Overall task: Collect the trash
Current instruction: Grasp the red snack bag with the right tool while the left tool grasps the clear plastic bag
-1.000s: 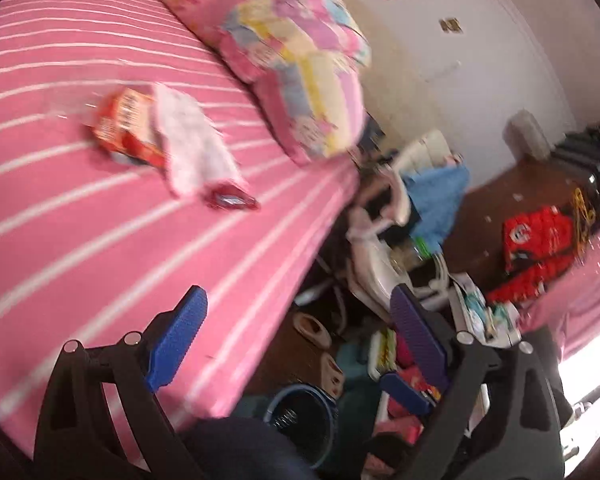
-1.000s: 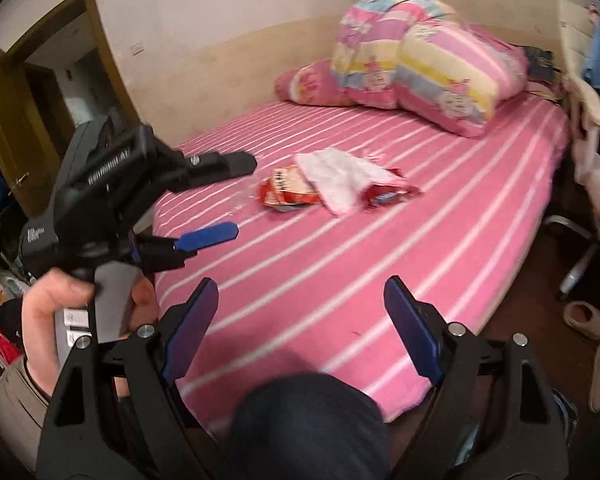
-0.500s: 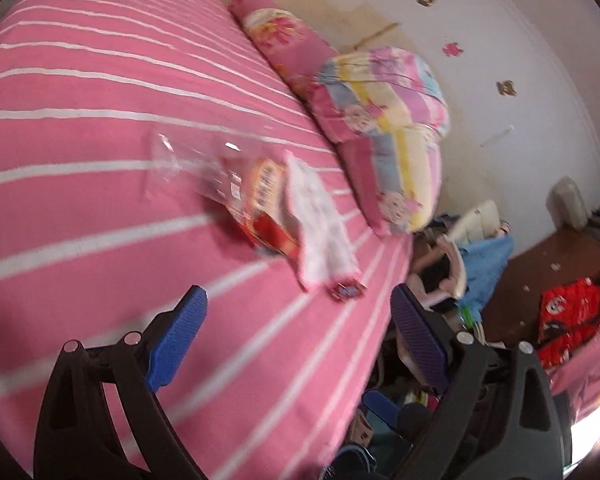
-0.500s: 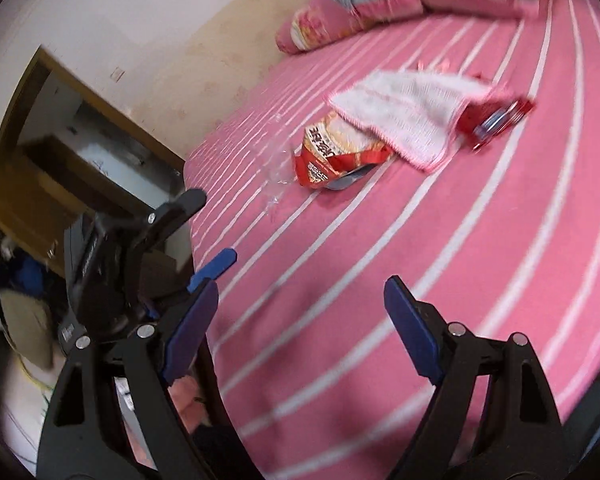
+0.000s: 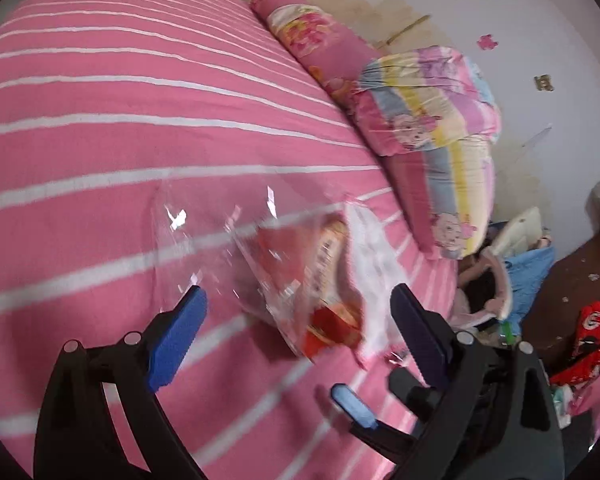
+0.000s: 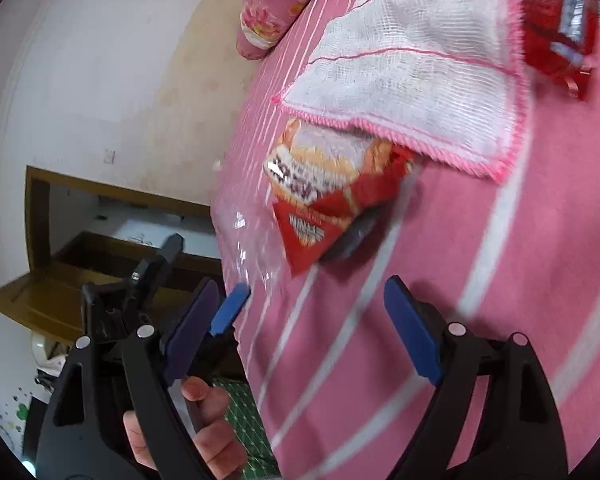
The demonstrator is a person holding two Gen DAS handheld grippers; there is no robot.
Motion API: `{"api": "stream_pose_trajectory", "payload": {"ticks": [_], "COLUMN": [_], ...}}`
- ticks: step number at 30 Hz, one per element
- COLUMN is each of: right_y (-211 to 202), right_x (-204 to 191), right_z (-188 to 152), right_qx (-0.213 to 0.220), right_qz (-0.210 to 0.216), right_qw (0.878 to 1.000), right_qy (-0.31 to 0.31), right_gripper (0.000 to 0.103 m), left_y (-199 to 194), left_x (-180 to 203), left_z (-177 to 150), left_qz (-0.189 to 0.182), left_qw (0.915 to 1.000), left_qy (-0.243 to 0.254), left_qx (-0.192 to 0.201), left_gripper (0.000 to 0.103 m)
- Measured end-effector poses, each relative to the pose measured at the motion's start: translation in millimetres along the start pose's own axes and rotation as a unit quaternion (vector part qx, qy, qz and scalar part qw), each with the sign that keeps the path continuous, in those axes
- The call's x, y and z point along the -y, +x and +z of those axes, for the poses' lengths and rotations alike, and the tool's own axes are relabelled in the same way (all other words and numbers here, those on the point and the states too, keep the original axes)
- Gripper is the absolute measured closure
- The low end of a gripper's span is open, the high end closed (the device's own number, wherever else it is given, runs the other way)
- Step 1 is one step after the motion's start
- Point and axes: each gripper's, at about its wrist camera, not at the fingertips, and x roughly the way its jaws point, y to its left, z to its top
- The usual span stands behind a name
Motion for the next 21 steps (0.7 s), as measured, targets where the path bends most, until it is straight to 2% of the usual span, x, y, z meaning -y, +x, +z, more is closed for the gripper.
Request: {"api": "stream_pose_trajectory", "payload": {"ticks": [5,11,13,14,15,16,17,18,21], "right_y": [21,36,40,40,39,39,38,34,30], "right_x": [3,-5,-4,-2,3,7,12,20,26], "right_z": [20,29,31,31,33,34,34,34,32], "right_qx": [0.005,0.023,0.026,0.025,0.025,0.025,0.026,0.033,0.038], "right_qz": [0.004,-0.038,-0.055,-0.062,-0.071,-0.074,-0.072,-0.06,-0.044], "right_qw": [1.0,0.999,0.998,0.998,0.997,0.997,0.997,0.997,0.997], "right_qy": [0.014,-0.008,-0.018,-0.019,-0.014,-0.006,0.004,0.027,0.048], "right_gripper": [0.019,0.02,0.029,0.039,0.053,0.06,0.073,0.08,0.085], "left_y": [21,36,40,42,43,44,47,50,58], "left_x": [-5,3,1,-1,-1,-2,-3,-6,-15], "left_z": [15,22,23,24,23,23,22,21,17], "left_qz": [0.019,0.059,0.058,0.057,0.057,0.062,0.063,0.055,0.038], "left_qw": [0.9998,0.9978,0.998,0.9981,0.998,0.9977,0.9975,0.9978,0.9981], "left_qy": [-0.006,0.029,0.023,0.02,0.021,0.024,0.025,0.02,-0.003], "left_qx": [-0.007,-0.012,-0.014,-0.014,-0.015,-0.016,-0.021,-0.032,-0.049], "left_gripper": [0.013,0.013,0.014,0.015,0.02,0.027,0.036,0.042,0.061]}}
